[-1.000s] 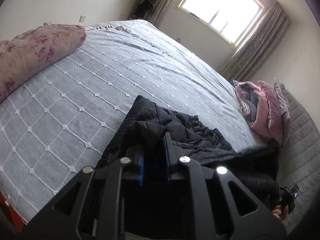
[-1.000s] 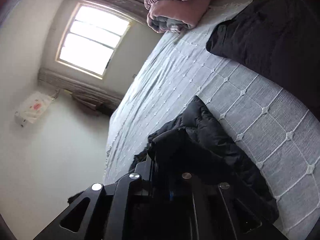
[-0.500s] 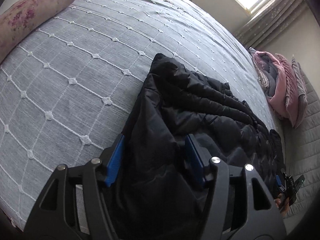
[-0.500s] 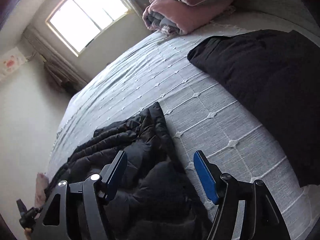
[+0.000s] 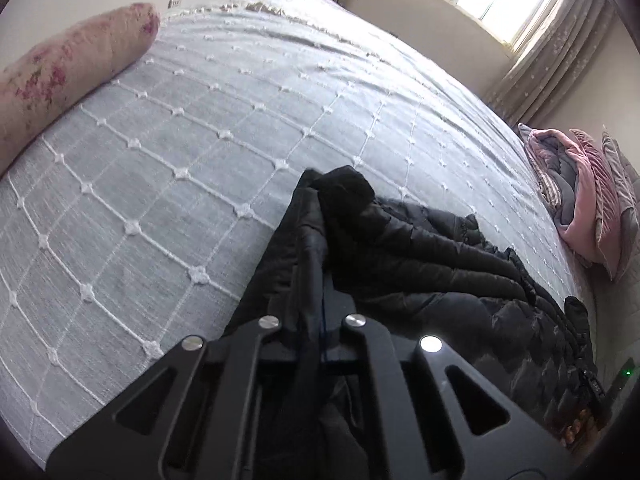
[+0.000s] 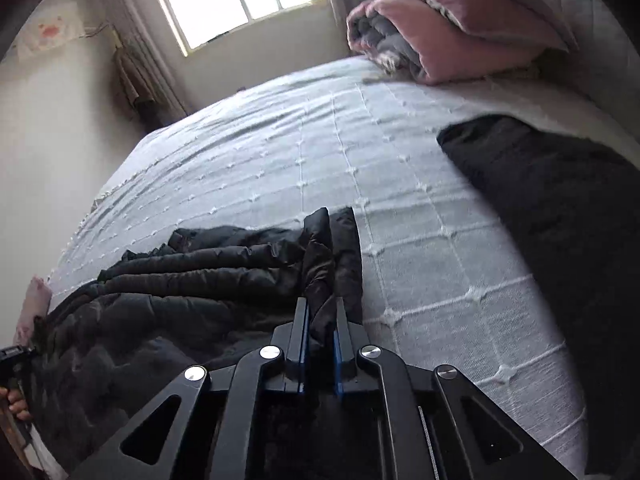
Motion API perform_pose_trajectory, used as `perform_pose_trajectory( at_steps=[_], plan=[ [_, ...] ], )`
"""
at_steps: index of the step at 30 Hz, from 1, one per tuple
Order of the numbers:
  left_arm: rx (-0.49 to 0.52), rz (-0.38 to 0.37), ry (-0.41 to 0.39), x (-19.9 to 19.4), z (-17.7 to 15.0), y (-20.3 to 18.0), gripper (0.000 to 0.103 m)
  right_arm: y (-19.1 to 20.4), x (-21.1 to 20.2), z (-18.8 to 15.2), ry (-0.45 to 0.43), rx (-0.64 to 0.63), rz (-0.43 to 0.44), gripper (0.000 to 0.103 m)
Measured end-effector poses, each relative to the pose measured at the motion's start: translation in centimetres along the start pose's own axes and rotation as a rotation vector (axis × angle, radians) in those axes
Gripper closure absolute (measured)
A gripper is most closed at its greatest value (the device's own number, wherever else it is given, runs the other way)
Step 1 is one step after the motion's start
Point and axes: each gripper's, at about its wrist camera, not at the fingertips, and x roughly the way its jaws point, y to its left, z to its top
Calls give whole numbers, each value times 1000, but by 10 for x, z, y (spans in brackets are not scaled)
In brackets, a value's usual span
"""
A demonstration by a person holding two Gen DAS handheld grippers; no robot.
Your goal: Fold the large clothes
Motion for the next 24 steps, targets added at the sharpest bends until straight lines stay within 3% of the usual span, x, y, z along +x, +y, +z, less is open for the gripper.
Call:
perform_pose_trajectory(
  at_steps=[4, 8, 16, 24],
  plan=[
    [49, 18, -91, -8, 18, -24, 98, 14, -23, 16, -97, 7, -11, 97],
    [94, 60, -123, 10, 30, -38, 98, 21, -12, 26, -141, 8, -67, 98],
    [125, 95, -117, 61, 31, -41, 97, 5, 46, 22, -68, 38, -148, 98],
    [172, 156, -131, 78, 22, -45, 97, 6, 67, 17, -45, 26, -215, 98]
  ],
)
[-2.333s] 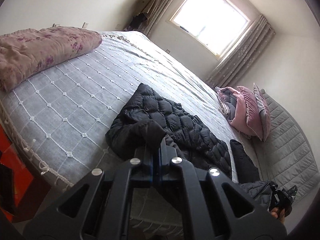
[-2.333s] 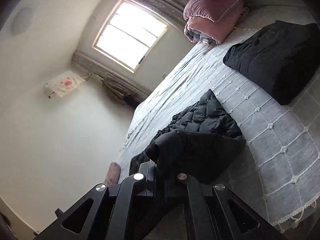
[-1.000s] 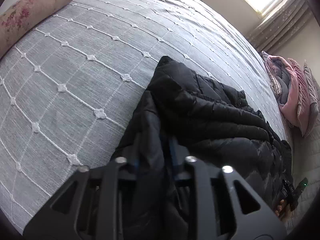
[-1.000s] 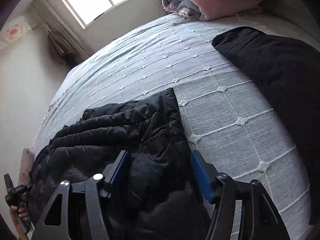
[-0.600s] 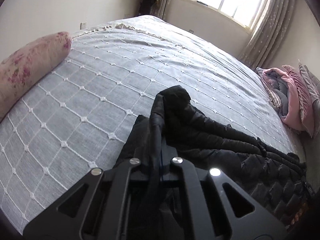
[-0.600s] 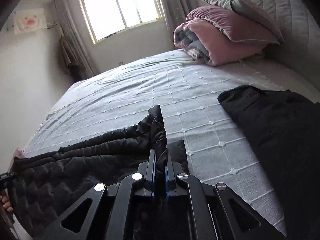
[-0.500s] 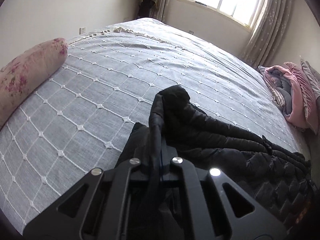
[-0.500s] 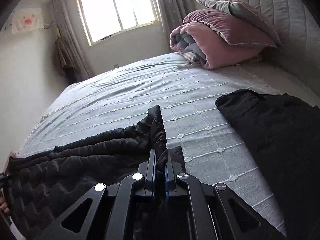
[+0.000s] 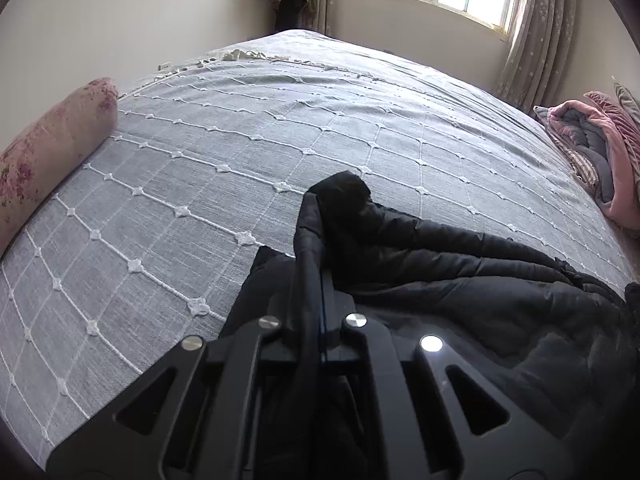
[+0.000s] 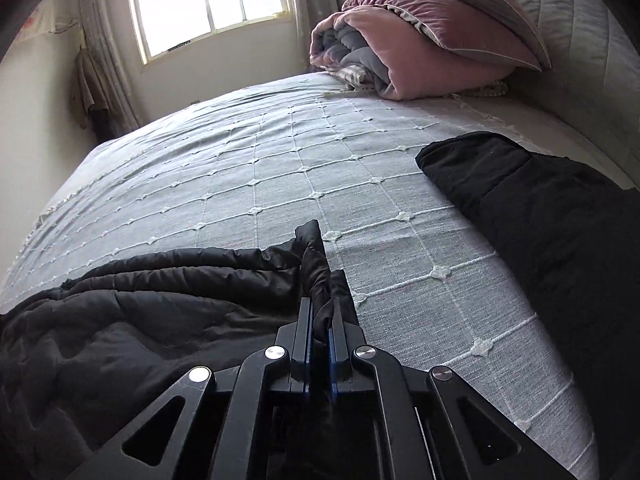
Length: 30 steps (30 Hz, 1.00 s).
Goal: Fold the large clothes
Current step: 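Lower the folded hem onto the jacket and open both grippers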
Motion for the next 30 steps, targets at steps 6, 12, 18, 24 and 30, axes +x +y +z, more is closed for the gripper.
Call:
perform_pose_trajectory(
  at_steps=[6, 12, 18, 24, 30],
  plan=[
    [-19, -17, -8, 6, 0, 0, 95, 1, 6, -1, 10, 6, -39, 98],
    [-33, -5, 13, 17, -2, 2, 81, 7, 12, -5, 34, -23, -121, 96],
    [-93, -7, 16, 4, -2, 16, 58, -9, 14, -7, 92, 32, -112, 79],
    [-147, -56, 0, -44, 3, 33, 52, -15, -37, -5, 74, 27, -82, 46],
    [-95, -97, -27, -102, -22, 14, 48, -11, -111, -21, 28, 79, 32, 38]
  ],
)
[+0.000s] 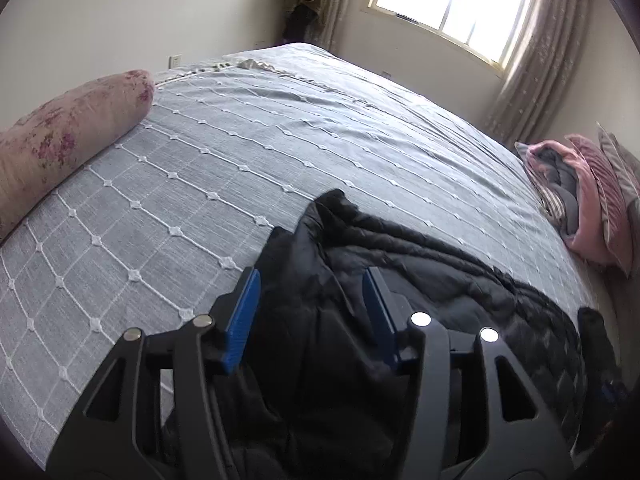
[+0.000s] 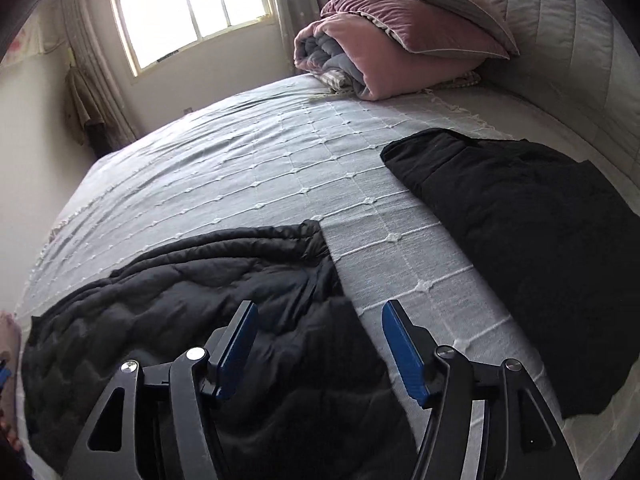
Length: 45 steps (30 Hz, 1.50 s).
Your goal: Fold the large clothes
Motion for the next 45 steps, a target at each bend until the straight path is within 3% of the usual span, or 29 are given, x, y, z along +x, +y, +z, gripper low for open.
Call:
perform_pose_trajectory(
  at_steps=[5, 9, 12, 16, 27, 32, 37, 41, 45],
  plan=[
    [103, -1, 15, -29, -47, -28, 45, 42, -48, -43, -15, -115, 163, 38],
    [112, -15, 60, -27, -68, -29, 45, 72, -41, -77, 50, -188, 217, 38],
    [125, 8, 97, -14, -77, -27, 45, 91, -19, -93, 106, -293, 192, 38],
    [77, 21, 171, 7, -77, -14, 45, 98, -10, -102, 105, -347, 161, 38],
    [-1, 6, 202, 12, -70, 9, 45, 27, 12, -74, 131, -172, 52, 38],
    [68, 85, 145, 1, -70, 8, 45, -8, 16, -67, 162, -59, 61, 38],
    [133, 118, 149, 3, -78, 11, 45, -14, 16, -72, 173, -72, 40, 38],
    [135, 104, 165, 4, -78, 20, 45, -14, 19, -75, 184, -70, 28, 38],
    [128, 101, 129, -13, -74, 28, 45, -13, 3, -72, 161, -53, 19, 38]
  ],
)
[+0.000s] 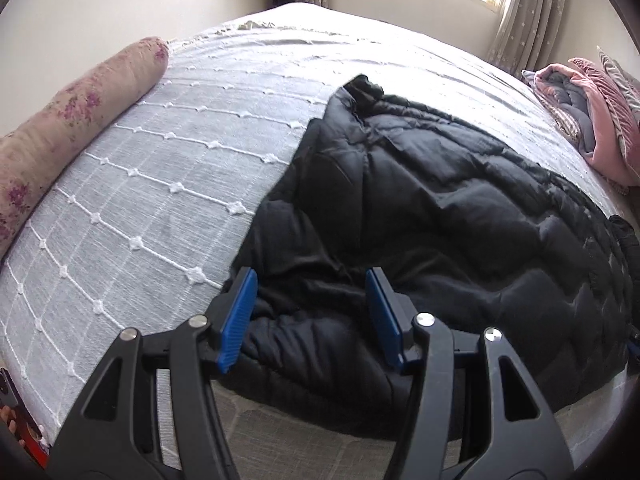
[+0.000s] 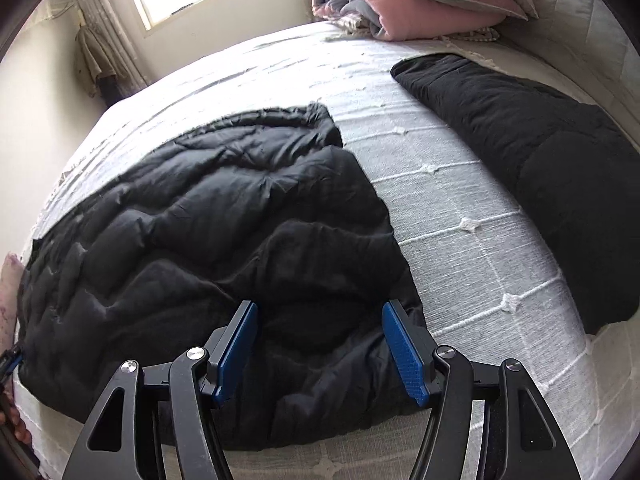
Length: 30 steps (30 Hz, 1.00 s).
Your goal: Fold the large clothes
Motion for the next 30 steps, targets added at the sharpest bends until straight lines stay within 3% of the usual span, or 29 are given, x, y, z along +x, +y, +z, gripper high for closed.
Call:
perform_pose_trajectory(
  at_steps=[3, 7, 14, 17, 24, 27, 30],
  plan=[
    [-12, -6, 13, 0, 0, 11, 45, -1, -10, 1, -23, 12, 8, 38],
    [-79, -18, 68, 11, -1, 37, 45, -6, -7, -1, 11, 26, -35, 38],
    [-197, -151, 144, 22, -2, 68, 45, -29, 1, -4, 74, 116, -69, 38],
    [-212, -125, 113, 13, 1, 71, 45, -36, -12, -3, 33, 168, -35, 38],
    [-129, -121, -6, -22, 8, 50, 45, -52, -37, -23, 25, 335, 59, 37],
    [-43, -145, -37, -35, 5, 21, 45, -28, -57, -19, -83, 219, 35, 37],
    [58, -202, -16, -36, -3, -18, 45, 13, -63, -20, -121, 36, 50, 37]
  ],
)
